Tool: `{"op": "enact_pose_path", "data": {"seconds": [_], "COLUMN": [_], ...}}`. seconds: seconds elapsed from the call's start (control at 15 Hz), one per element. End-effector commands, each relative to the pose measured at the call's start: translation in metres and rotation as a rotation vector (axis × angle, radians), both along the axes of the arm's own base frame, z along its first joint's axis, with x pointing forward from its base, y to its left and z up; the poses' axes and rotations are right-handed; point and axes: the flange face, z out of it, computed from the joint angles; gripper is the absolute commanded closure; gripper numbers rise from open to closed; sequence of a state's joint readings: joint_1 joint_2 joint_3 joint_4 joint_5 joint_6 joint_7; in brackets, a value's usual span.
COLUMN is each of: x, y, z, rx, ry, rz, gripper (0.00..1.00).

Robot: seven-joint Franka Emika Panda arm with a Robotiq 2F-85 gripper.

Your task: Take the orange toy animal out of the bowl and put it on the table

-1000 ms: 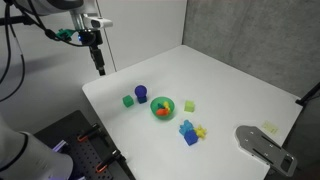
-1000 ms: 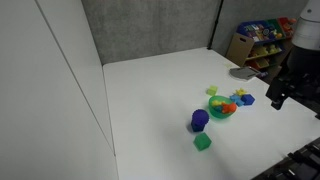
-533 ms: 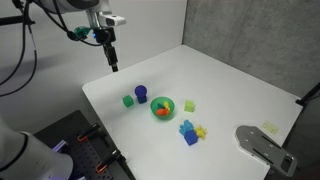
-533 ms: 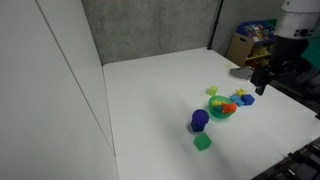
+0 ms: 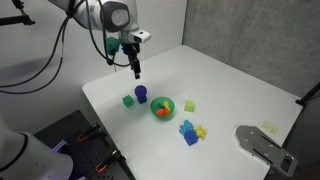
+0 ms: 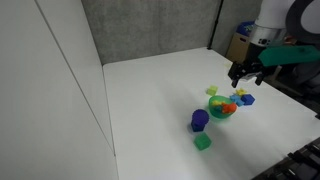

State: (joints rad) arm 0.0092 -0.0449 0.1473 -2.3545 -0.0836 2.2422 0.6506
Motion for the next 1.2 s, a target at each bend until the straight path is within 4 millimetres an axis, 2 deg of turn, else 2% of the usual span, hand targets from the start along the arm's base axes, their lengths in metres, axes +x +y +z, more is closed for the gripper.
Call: {"op": "enact_pose_path", "data": {"seconds": [0.0, 0.47, 0.87, 1.13], "x": [0.028, 0.047, 0.048, 0.050], "y": [-0.016, -0.059, -0.097, -0.115], "z": [-0.026, -0.094, -0.157, -0.186], "rx": [0.000, -0.056, -0.074, -0.099], "ry": [-0.058, -0.130, -0.086, -0.063], "rz": [-0.009, -0.059, -0.209, -0.259], "gripper": [0.00, 0.00, 0.00, 0.00]}}
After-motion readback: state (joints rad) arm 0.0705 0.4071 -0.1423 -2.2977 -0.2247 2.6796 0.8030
